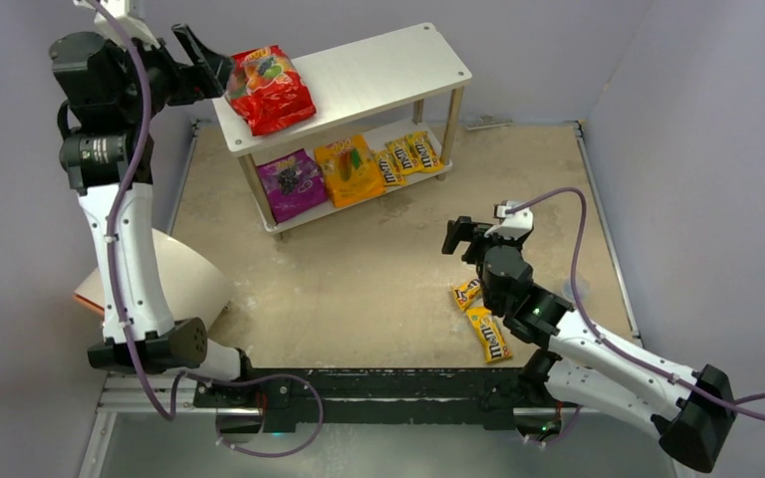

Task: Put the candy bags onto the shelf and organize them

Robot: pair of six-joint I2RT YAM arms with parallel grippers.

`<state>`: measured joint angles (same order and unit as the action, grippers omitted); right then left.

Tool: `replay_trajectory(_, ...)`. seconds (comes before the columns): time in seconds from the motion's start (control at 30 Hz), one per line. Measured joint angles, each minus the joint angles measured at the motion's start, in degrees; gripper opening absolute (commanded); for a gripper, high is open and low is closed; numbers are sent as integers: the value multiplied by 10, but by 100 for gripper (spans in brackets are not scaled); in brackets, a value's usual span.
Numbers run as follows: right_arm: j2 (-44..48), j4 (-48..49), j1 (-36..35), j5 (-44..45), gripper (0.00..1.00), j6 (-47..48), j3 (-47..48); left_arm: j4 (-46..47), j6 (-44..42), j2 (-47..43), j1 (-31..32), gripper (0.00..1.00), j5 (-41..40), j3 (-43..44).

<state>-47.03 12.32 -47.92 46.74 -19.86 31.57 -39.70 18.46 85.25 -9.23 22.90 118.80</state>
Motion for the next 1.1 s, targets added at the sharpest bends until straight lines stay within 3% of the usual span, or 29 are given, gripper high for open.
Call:
replay_trajectory(0.17, -9, 0, 0, -8, 99, 0, 0, 72, 25, -30, 4, 92, 54, -5)
replay_trajectory(0.27, -19, 1, 0, -12, 99, 0, 0, 101, 25, -5, 35, 93, 39, 12)
replay_trajectory(0.43, -53, 39, 1, -11, 99, 23, 0, 91, -6, 135, 115, 93, -49, 138)
replay_trajectory(0.53, -85, 82, 15, -21, 99, 34, 2, 79, -16, 185, 119, 92, -79, 142)
replay_trajectory(0.8, -158, 96, 44, -58, 99, 45, 48, 111, -48, 202, 120, 90, -80, 48)
replay_trajectory(1.1, -179, 125, 53, -74, 99, 59, 48, 241, -111, 56, 167, 92, -134, -176)
